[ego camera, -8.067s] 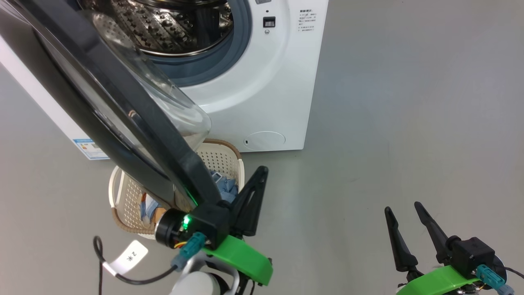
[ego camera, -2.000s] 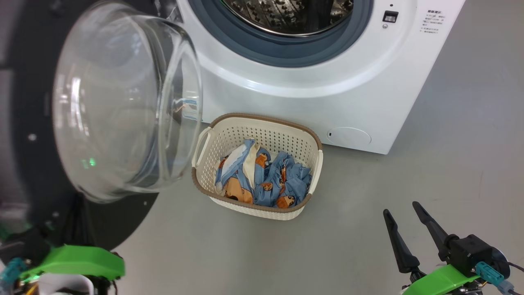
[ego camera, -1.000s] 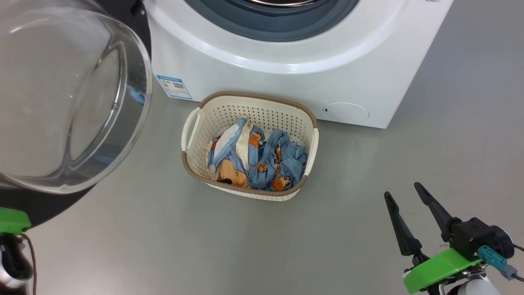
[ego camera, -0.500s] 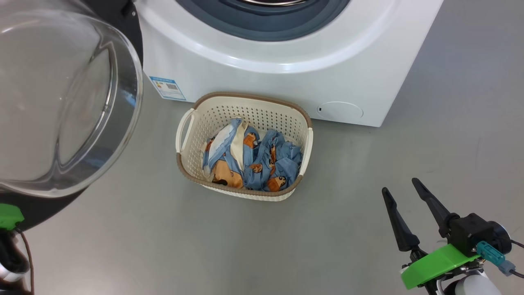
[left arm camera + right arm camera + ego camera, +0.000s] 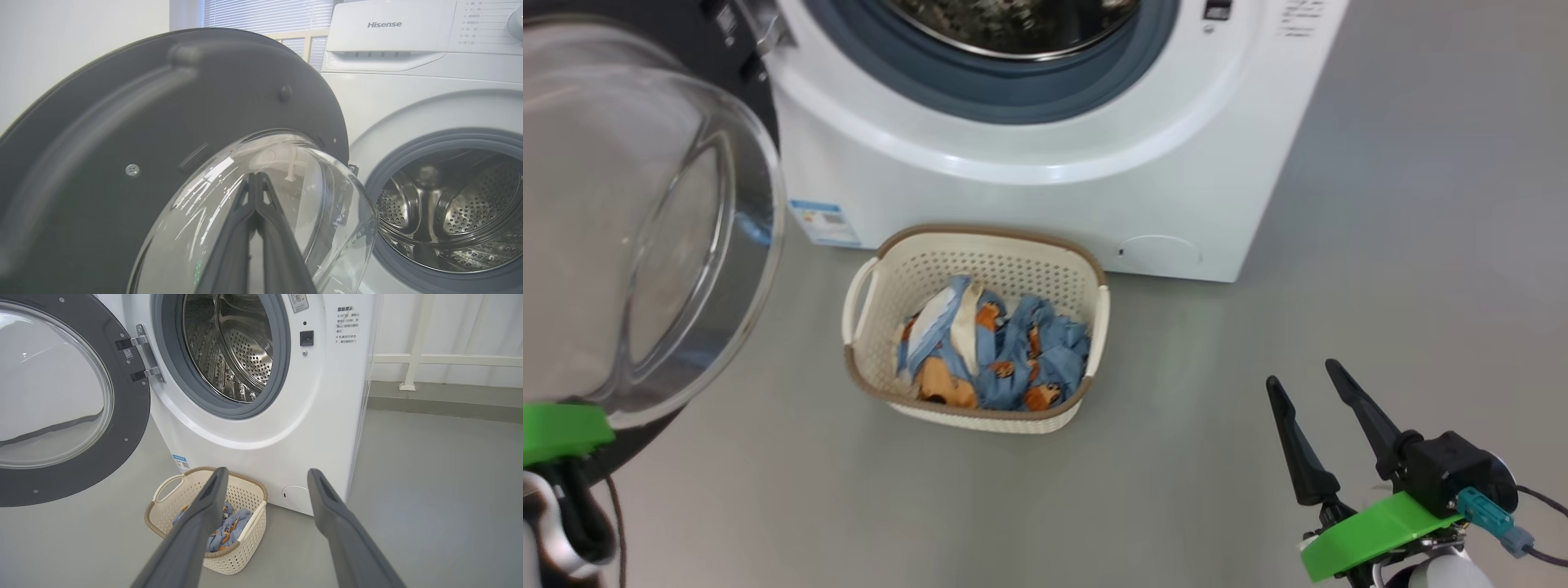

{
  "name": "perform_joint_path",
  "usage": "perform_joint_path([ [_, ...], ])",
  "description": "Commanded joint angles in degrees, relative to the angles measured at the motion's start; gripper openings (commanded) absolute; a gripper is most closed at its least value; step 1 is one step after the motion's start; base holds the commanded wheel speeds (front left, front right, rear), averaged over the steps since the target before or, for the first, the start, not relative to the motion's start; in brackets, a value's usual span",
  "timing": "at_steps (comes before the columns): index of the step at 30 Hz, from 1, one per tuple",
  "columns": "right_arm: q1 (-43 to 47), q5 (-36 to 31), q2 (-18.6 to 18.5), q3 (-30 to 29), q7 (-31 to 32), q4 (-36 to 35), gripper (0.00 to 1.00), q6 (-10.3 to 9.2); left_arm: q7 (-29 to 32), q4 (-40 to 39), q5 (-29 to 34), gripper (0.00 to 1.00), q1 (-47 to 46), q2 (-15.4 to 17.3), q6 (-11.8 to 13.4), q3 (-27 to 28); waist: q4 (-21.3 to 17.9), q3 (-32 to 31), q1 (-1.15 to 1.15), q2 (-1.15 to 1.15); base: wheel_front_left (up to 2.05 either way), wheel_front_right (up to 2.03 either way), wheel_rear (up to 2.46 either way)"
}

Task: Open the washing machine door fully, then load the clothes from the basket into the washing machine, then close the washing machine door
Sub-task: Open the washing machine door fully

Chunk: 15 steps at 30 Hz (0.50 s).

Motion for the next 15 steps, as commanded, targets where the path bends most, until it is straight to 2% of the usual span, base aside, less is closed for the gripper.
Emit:
perform_joint_path([
  [1,0.88,0.36,0.29,1.13,-0.69,-1.68,1.0,0.08,-0.09,-3.3,1.25,0.0,0.7,2.15,-0.39,0.74,-2.68,-1.92,0.0,0.0,0.0,0.0,0.0],
  [6,1.79,0.23,1.46,0.79,-0.69,-2.85,1.0,0.08,2.43,-7.65,2.98,0.0,3.24,2.62,-2.01,-3.12,-7.37,-3.51,0.0,0.0,0.0,0.0,0.0],
  [15,2.62,0.45,2.71,0.72,-0.69,-4.81,1.0,0.08,5.06,-9.42,4.58,0.0,5.87,1.37,-2.56,-7.9,-14.16,-4.25,0.0,0.0,0.0,0.0,0.0],
])
